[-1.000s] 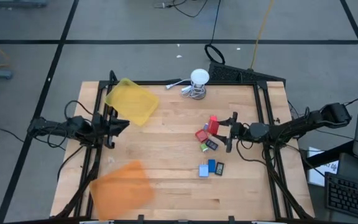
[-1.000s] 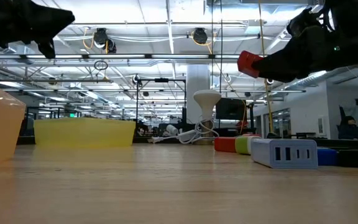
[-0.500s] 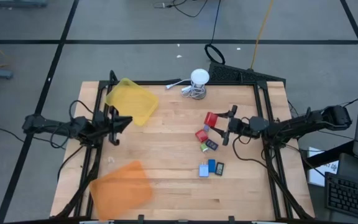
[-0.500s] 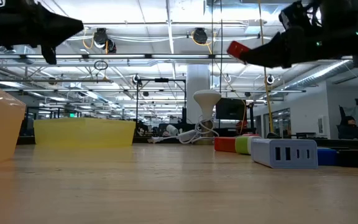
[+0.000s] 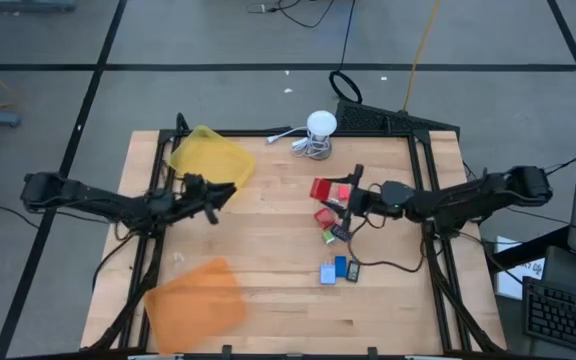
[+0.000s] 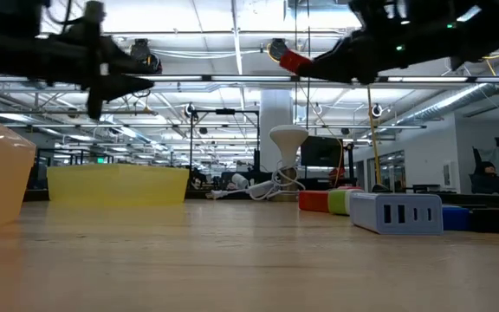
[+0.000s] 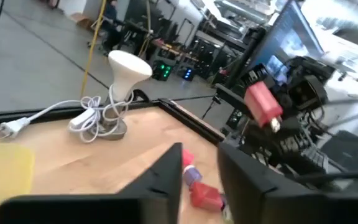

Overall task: Pick & Place Office items
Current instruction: Put the right red charger adapter into the yellow bin

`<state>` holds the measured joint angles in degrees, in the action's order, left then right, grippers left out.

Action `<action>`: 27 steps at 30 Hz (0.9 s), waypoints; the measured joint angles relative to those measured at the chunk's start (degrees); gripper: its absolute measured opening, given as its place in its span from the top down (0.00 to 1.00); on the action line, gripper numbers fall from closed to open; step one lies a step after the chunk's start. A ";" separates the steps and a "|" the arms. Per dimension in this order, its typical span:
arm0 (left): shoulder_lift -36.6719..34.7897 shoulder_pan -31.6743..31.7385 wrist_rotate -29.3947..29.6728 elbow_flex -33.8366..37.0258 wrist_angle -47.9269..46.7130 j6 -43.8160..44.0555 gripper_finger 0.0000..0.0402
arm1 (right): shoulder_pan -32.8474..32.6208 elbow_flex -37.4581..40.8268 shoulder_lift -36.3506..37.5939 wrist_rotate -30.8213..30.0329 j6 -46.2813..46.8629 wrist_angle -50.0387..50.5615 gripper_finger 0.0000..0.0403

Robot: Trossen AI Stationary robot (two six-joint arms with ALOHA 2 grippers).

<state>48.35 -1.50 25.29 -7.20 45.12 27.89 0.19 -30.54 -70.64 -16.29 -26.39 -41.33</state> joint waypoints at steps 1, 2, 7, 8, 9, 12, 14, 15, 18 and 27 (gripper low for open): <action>2.21 1.03 -0.94 -2.04 -0.28 0.48 0.64 | 0.12 -1.15 -1.72 -0.04 -0.47 -0.01 0.37; 4.41 2.00 -1.97 -4.07 -0.83 1.06 0.58 | 0.19 -2.07 -3.46 -0.09 -1.21 0.01 0.37; 17.10 4.67 -10.52 -15.52 -3.39 1.16 0.37 | 0.04 -5.68 -9.82 -1.55 -8.03 0.56 0.37; 19.64 4.88 -12.44 -17.69 -3.67 1.12 0.35 | -0.08 -6.00 -10.41 -2.90 -9.35 0.67 0.37; 22.24 5.01 -13.96 -19.91 -3.77 1.08 0.32 | -0.27 -6.44 -10.96 -4.27 -10.70 0.49 0.37; 29.73 5.55 -16.18 -26.22 -3.90 0.57 0.27 | -1.25 -6.69 -11.16 -7.64 -13.75 0.39 0.37; 34.05 6.10 -17.14 -30.14 -5.29 0.11 0.25 | -1.88 -6.69 -11.16 -7.80 -14.41 0.19 0.37; 36.10 6.32 -17.78 -31.96 -5.88 -0.10 0.24 | -2.17 -6.69 -11.07 -7.80 -14.45 0.22 0.37; 41.29 7.01 -19.91 -36.61 -6.92 -0.17 0.24 | -2.95 -6.69 -10.79 -7.81 -15.05 -0.06 0.37; 48.20 7.91 -25.46 -43.26 -7.32 -0.91 0.23 | -3.01 -6.65 -10.79 -8.00 -15.28 0.03 0.37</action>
<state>96.55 6.42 -0.17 -50.46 37.79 26.98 -2.82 -37.19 -81.43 -24.29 -41.67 -41.30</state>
